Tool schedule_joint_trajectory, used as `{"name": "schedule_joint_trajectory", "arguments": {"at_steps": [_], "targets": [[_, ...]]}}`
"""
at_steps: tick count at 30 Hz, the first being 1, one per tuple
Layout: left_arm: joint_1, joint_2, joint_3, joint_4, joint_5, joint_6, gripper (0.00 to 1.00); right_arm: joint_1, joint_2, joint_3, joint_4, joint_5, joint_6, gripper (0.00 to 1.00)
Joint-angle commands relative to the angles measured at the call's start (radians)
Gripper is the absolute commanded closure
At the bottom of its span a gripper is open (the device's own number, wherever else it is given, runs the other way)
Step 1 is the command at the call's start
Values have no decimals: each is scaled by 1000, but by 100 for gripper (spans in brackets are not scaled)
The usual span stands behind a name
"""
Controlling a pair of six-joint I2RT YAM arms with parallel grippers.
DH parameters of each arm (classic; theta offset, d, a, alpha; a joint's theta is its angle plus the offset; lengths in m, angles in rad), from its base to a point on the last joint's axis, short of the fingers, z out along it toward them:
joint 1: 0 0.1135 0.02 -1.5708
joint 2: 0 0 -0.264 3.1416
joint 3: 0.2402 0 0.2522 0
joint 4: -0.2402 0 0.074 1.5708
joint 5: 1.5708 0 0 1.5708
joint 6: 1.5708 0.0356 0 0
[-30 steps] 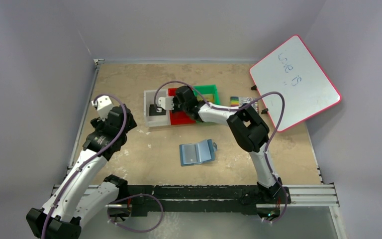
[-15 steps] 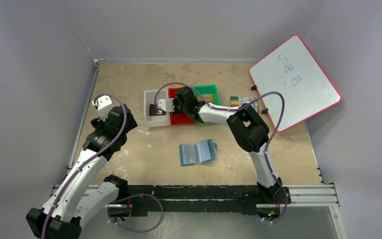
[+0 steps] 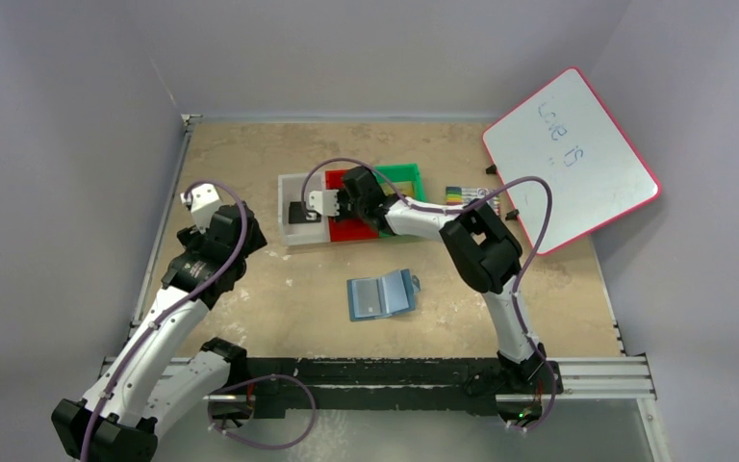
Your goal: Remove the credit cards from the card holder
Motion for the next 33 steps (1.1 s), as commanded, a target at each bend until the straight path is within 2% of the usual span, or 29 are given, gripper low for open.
{"name": "schedule_joint_trajectory", "arguments": {"at_steps": [1,15,24,33], "targets": [[5,-3,1,32,2,17,12,-6,7,37,12,-22,19,66],[4,-2,2,33,2,17,11,-7,18,32,8,-57,48,61],[5,2,3,32,2,18,11,-16,63,55,97,10,46,61],[5,3,2,32,1,17,11,-23,38,35,188,45,61,64]]}}
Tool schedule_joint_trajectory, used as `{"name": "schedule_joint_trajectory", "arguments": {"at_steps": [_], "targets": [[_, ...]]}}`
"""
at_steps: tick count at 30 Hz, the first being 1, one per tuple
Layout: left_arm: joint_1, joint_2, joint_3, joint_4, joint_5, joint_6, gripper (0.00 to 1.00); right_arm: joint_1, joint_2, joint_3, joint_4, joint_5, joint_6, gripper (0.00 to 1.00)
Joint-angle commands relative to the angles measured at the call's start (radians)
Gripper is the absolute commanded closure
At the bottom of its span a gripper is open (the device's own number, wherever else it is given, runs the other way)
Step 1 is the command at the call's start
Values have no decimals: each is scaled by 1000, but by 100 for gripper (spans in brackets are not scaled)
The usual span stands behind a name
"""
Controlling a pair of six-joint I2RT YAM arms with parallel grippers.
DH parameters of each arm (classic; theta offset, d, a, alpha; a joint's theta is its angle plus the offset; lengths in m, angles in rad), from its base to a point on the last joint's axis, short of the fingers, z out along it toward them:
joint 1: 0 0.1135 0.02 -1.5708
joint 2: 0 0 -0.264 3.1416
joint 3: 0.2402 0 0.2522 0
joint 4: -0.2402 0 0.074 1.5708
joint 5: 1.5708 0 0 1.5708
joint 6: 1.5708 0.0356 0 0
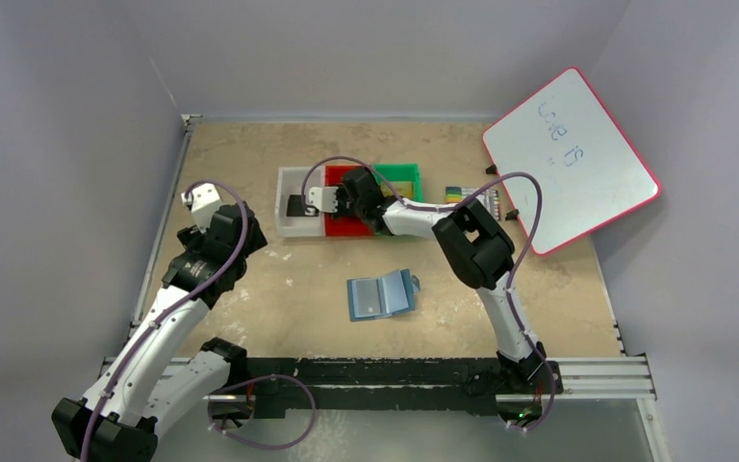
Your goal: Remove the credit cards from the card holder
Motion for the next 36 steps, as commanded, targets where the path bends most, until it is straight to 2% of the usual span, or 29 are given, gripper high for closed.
{"name": "schedule_joint_trajectory", "arguments": {"at_steps": [1,5,10,23,32,36], "targets": [[5,0,2,32,1,16,11,-11,-25,10,109,45,25,64],[5,1,2,32,0,15,11,-16,-24,11,153,73,33,66],[5,1,2,32,0,15,11,-16,-30,10,124,36,37,62],[5,3,0,34,5,17,11,-18,-46,2,94,-11,67,59],[5,3,1,33,3,16,11,-21,-127,-28,79,-109,216,57],[5,2,1,33,3,15,11,-19,-135,-78,78,-113,229,57]]}}
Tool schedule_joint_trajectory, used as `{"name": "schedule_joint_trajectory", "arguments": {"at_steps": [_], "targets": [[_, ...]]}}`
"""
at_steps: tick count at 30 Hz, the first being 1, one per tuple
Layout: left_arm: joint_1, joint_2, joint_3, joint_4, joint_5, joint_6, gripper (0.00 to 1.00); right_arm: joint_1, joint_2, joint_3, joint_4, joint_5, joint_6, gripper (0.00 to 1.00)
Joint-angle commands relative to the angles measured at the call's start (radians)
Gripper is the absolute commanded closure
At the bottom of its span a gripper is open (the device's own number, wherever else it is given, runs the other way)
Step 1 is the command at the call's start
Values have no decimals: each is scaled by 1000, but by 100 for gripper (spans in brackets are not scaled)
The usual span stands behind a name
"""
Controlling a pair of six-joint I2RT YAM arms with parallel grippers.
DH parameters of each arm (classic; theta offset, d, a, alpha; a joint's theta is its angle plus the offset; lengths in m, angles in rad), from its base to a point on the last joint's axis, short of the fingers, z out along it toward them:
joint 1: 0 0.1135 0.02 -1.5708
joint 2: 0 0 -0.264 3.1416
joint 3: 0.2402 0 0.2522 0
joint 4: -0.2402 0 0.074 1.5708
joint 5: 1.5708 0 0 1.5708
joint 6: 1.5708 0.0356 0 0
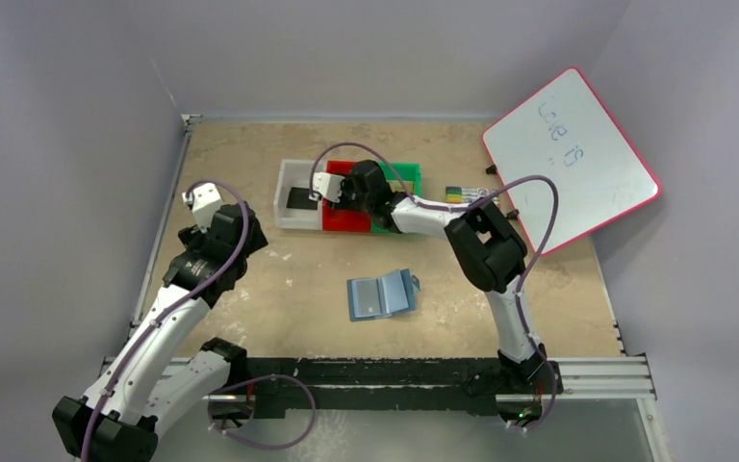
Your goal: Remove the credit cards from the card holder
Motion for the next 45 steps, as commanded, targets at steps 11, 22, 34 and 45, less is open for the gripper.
{"name": "schedule_joint_trajectory", "arguments": {"at_steps": [11,22,34,45], "targets": [[4,-7,1,33,-3,15,11,-1,-74,-105,-82,-80,-15,57],[5,-6,2,30,-7,13,11,-1,-147,-196,-151,-159,-64,58],[5,-7,2,29,-9,11,11,-3,-288,-228,9,-166,253,53],[5,-13,3,28,-11,11,11,-3,-395,-254,75,22,685,100]]}}
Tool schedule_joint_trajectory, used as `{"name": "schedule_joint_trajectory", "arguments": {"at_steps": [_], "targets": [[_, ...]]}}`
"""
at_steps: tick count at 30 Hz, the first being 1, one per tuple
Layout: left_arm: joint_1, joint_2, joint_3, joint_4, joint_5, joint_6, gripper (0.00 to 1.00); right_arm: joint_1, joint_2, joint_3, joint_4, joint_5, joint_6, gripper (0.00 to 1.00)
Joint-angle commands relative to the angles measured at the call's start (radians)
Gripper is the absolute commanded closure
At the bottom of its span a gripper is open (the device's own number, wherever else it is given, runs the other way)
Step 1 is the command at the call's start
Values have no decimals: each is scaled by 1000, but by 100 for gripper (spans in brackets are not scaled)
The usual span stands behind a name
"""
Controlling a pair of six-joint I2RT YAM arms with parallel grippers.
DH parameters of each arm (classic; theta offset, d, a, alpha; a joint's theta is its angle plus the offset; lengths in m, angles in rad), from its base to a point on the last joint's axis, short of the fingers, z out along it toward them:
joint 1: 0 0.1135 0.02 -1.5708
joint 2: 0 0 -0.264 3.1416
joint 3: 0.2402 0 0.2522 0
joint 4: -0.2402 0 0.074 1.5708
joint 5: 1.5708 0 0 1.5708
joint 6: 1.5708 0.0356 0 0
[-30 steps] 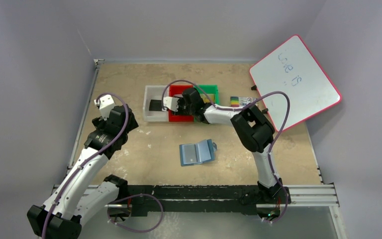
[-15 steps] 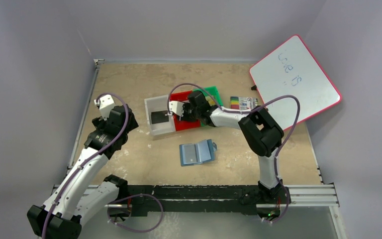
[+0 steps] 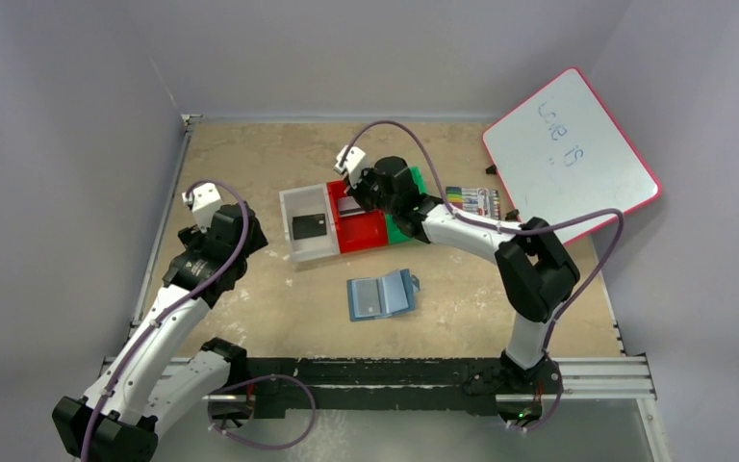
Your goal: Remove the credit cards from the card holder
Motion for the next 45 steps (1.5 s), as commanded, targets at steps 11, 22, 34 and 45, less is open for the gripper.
{"name": "schedule_joint_trajectory", "arguments": {"at_steps": [11,22,34,45], "targets": [[4,-15,1,30,-5,13,11,-2,94,122,-283,105,507,100],[4,-16,1,31,-3,12,11,33,265,324,-469,202,528,100],[5,-13,1,33,0,13,11,43,348,403,-533,269,543,100],[5,-10,0,33,2,14,11,43,412,471,-543,287,530,100]]}}
